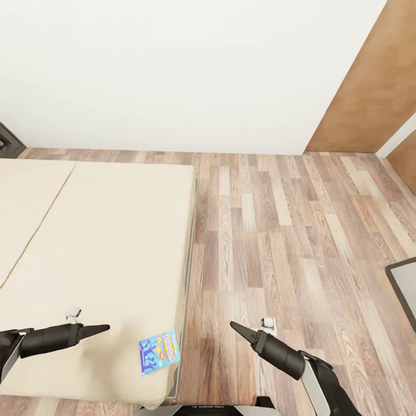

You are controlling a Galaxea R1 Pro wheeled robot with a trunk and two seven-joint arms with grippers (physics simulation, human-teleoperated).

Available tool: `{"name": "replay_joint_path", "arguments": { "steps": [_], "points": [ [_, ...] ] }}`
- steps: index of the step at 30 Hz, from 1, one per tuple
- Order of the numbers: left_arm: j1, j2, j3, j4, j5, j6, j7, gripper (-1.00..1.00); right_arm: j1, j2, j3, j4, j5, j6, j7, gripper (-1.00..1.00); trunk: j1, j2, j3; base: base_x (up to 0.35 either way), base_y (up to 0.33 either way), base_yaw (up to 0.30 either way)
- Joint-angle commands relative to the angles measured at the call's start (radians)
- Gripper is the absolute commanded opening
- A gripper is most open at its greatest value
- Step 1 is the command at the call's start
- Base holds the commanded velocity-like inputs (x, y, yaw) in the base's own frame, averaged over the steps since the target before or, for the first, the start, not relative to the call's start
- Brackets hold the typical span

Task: Put all the toys in the child's room - the three board games (two on the bed and one on the table), the two jigsaw puzzles on the table, and the tennis ball on the table - inside the toy box on the table in the child's room.

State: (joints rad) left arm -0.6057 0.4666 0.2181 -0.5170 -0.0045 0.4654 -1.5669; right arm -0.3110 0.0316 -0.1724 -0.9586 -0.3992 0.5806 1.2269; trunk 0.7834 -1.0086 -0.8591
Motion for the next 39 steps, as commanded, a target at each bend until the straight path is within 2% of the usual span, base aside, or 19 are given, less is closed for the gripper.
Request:
{"name": "replay_joint_path", "arguments": {
  "steps": [1,39],
  "points": [
    [0.000,0.000,0.006,0.000,-0.001,0.012,-0.004,1.00,0.000,-0.001,-0.002,0.000,-0.001,0.008,0.002,1.00,0.000,0.000,0.001,0.000,0.000,0.000],
    [0.000,0.000,0.015,0.000,0.001,-0.003,-0.004,1.00,0.000,-0.007,-0.002,0.000,-0.001,0.008,0.002,1.00,0.000,0.000,0.063,0.000,0.000,0.000]
  ]
}}
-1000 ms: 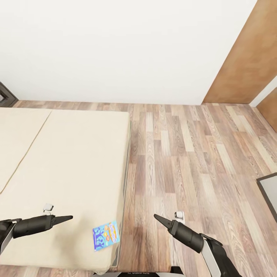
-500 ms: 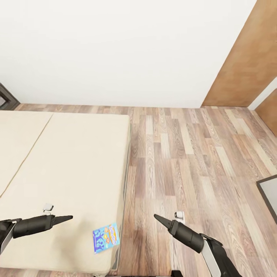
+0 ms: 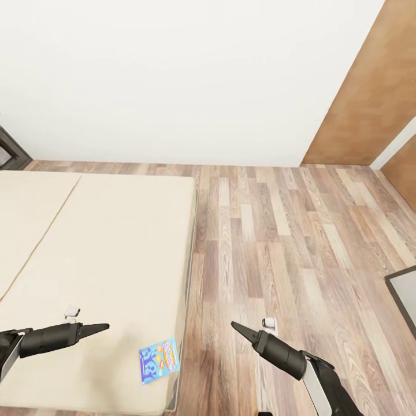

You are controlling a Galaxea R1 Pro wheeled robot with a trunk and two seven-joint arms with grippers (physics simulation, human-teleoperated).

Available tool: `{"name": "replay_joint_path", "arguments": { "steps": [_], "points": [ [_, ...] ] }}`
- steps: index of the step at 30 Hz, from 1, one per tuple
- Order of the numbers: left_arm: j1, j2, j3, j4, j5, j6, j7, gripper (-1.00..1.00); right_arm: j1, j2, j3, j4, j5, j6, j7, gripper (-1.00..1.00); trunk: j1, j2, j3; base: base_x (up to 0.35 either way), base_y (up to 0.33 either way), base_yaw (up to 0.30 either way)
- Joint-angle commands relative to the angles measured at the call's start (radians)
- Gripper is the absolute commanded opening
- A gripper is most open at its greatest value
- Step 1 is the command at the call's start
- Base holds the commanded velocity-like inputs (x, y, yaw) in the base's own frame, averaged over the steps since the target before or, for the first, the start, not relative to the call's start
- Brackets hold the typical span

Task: Put all the toys in the child's room - the three board games (two on the bed and one on the table), the two jigsaw puzzles on the table, and the tennis ball on the table - inside the toy box on the table in the child's room.

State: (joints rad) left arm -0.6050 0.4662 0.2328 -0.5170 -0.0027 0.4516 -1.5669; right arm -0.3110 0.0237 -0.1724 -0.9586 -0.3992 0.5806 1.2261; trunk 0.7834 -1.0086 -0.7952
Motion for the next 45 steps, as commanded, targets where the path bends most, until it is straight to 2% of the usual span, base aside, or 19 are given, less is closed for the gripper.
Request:
{"name": "replay_joint_path", "arguments": {
  "steps": [1,45],
  "points": [
    [-0.001,0.000,0.000,0.000,0.000,0.009,-0.004,1.00,0.000,0.001,-0.002,0.000,-0.001,0.008,0.003,1.00,0.000,0.000,0.001,0.000,0.000,0.021],
    [-0.001,-0.003,0.000,0.000,0.000,0.006,-0.004,1.00,0.001,-0.001,-0.002,0.000,-0.001,0.007,0.004,1.00,0.000,0.000,0.073,0.000,0.000,0.071]
  ]
}}
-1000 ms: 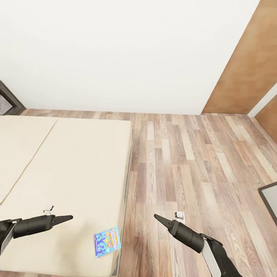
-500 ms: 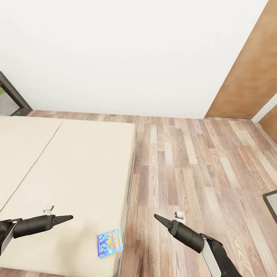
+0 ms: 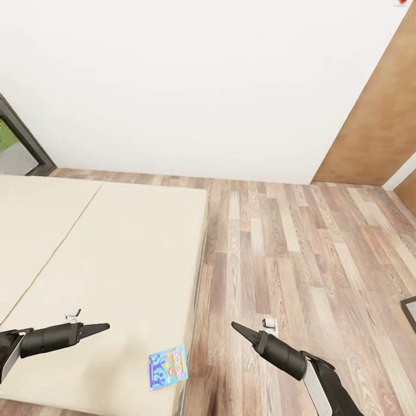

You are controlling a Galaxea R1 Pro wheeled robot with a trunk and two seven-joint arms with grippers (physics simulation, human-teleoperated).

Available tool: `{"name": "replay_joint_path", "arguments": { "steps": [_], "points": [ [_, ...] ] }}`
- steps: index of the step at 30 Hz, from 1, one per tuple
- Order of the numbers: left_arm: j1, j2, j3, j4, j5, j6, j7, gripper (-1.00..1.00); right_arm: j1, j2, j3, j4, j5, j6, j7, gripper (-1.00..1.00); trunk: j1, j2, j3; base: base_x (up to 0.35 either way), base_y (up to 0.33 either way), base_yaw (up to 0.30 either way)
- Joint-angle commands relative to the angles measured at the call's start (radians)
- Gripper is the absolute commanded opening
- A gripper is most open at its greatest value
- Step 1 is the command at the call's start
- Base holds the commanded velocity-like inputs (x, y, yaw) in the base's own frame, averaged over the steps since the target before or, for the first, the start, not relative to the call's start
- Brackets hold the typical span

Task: Put all the toys in the child's room - the three board games (two on the bed and one on the table), the two jigsaw puzzles on the table, and the tennis ball on the table - inside the toy box on the table in the child's room.

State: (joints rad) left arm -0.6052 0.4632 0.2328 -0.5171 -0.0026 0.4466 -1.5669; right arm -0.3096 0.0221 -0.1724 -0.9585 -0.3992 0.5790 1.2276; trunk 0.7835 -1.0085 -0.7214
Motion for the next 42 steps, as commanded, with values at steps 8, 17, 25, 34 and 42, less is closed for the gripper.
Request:
{"name": "replay_joint_path", "arguments": {
  "steps": [8,17,25,34,42],
  "points": [
    [0.000,0.000,0.000,0.000,0.000,0.011,-0.004,1.00,0.000,0.001,-0.002,0.000,-0.001,0.009,0.003,1.00,0.000,-0.001,0.012,0.000,0.000,0.069],
    [-0.001,-0.001,0.000,0.000,0.000,0.011,-0.004,1.00,0.000,0.001,-0.002,0.000,-0.001,0.009,0.003,1.00,0.000,-0.001,0.027,0.000,0.000,0.069],
    [0.000,-0.001,0.000,0.000,0.000,0.010,-0.004,1.00,0.000,0.001,-0.002,0.000,-0.001,0.009,0.003,1.00,0.000,-0.001,0.040,0.000,0.000,0.069],
    [-0.001,-0.003,0.000,0.000,0.000,0.010,-0.004,1.00,0.000,0.001,-0.002,0.000,-0.001,0.008,0.003,1.00,0.000,-0.001,0.055,0.000,0.000,0.069],
    [0.000,-0.003,0.000,0.000,0.000,0.010,-0.004,1.00,0.000,0.001,-0.002,0.000,-0.001,0.008,0.003,1.00,0.000,-0.001,0.068,0.000,0.000,0.069]
  ]
}}
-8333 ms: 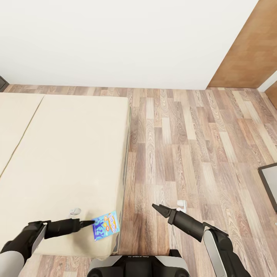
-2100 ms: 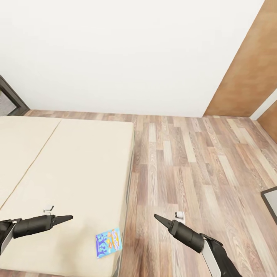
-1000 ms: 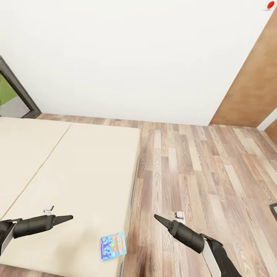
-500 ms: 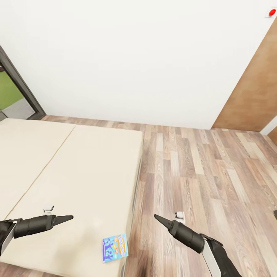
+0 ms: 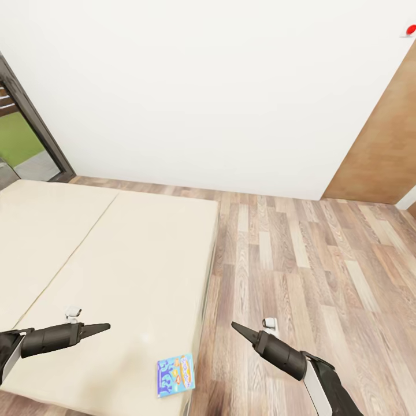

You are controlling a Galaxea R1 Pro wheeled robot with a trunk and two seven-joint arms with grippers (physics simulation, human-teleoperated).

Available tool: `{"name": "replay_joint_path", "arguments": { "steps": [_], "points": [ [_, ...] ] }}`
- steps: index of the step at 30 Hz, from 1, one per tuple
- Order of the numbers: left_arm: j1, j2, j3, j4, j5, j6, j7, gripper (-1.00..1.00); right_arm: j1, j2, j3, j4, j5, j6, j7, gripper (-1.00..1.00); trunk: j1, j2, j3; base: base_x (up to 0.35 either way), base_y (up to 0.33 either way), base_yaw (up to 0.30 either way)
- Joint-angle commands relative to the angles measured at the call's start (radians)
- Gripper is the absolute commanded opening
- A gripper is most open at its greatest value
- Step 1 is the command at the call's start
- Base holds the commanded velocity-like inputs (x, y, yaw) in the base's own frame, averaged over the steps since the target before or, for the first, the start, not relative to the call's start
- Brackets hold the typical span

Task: Put all the toys in the child's room - the three board games (two on the bed and one on the table), the two jigsaw puzzles on the table, and the tennis ball on the table - inside the toy box on the table in the child's room.

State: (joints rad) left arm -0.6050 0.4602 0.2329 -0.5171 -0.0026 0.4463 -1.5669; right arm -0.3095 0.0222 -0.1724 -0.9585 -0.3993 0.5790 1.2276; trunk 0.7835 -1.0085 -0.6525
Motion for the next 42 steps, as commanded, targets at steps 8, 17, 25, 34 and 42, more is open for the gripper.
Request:
{"name": "replay_joint_path", "arguments": {
  "steps": [8,17,25,34,42],
  "points": [
    [-0.001,0.000,0.000,0.000,0.000,0.010,-0.004,1.00,-0.001,0.001,-0.002,0.000,-0.001,0.009,0.003,1.00,0.000,-0.001,0.012,0.000,0.000,0.072],
    [0.000,0.001,0.000,0.000,0.000,0.010,-0.004,1.00,-0.001,0.000,-0.003,0.000,-0.001,0.011,0.013,1.00,0.000,-0.001,0.017,0.000,0.000,0.028],
    [0.000,0.002,0.000,0.000,0.000,0.010,-0.004,1.00,-0.001,-0.001,-0.133,-0.005,0.009,0.016,0.014,1.00,0.000,-0.001,0.018,0.000,0.000,0.002],
    [-0.001,0.002,0.000,0.000,0.000,0.010,-0.004,1.00,-0.003,0.001,-0.199,-0.004,0.010,0.012,0.036,1.00,0.000,-0.001,0.018,0.000,0.000,0.000],
    [0.000,0.001,0.000,0.000,0.000,0.010,-0.004,1.00,-0.003,0.001,-0.203,-0.005,0.006,0.007,0.043,1.00,0.000,-0.001,0.027,0.000,0.000,0.002]
  ]
}}
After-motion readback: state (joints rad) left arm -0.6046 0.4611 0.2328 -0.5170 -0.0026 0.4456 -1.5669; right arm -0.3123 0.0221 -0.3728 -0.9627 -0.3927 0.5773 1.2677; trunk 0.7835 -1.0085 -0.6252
